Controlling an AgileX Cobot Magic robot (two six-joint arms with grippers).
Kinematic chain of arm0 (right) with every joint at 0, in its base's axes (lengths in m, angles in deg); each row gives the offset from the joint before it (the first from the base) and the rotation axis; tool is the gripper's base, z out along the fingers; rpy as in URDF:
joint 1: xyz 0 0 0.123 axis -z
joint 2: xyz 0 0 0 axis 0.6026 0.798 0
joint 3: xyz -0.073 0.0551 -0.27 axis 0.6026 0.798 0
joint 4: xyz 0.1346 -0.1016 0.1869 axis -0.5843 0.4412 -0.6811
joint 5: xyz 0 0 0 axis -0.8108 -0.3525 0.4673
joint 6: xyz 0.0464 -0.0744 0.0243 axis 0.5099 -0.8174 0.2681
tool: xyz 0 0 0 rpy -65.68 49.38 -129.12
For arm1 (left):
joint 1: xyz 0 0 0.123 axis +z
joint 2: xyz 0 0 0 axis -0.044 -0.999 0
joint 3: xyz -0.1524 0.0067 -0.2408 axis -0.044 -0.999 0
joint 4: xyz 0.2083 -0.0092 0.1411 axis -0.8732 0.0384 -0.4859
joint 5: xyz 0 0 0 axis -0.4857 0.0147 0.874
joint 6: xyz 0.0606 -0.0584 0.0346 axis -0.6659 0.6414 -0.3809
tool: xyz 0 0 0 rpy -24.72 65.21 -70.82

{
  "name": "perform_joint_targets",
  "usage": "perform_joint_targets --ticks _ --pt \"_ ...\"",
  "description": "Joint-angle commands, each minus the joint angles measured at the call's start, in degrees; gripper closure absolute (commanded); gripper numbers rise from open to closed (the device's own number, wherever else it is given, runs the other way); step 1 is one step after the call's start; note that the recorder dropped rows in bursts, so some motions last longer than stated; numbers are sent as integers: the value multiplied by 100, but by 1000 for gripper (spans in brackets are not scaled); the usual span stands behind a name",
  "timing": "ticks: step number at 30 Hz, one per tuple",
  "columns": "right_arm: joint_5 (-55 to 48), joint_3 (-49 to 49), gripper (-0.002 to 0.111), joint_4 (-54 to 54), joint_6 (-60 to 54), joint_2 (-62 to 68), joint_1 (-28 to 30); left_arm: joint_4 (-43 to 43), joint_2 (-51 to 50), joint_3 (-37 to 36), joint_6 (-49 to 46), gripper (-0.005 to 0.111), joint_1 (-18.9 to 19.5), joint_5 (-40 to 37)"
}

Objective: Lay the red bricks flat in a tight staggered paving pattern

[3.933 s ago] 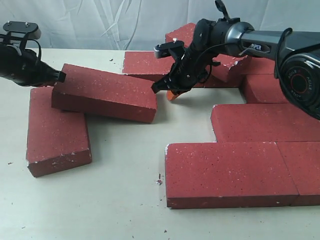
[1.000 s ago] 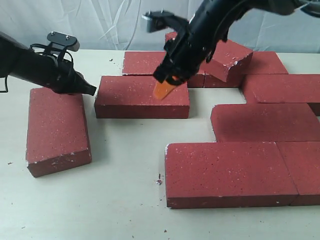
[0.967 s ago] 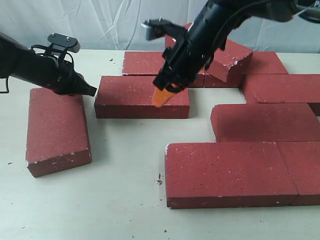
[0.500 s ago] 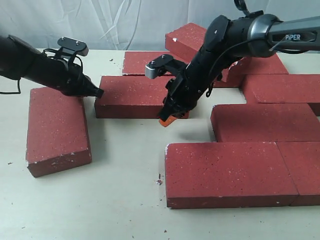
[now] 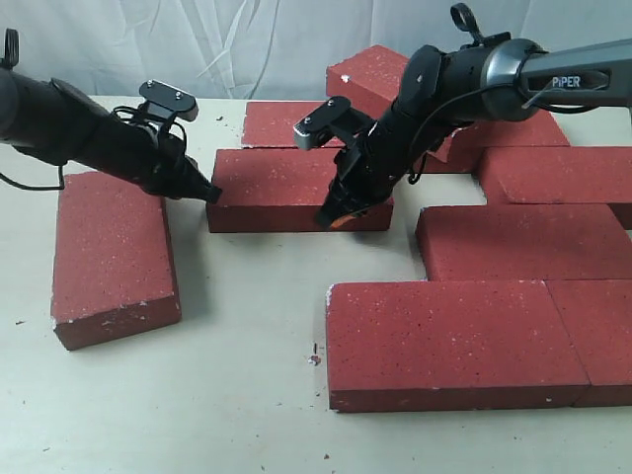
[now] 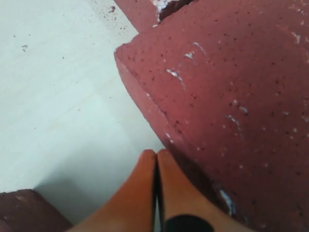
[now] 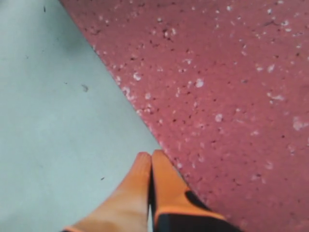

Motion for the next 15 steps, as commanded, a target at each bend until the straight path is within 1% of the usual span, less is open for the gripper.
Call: perform_joint_targets --ticks 1,5,15 --pt "308 30 109 27 176 -9 11 94 -4 29 27 107 -32 141" --pt "454 30 109 27 286 -9 11 222 -4 29 27 107 -32 139" --pt "-338 30 109 34 296 -360 11 222 -4 29 27 107 -32 139"
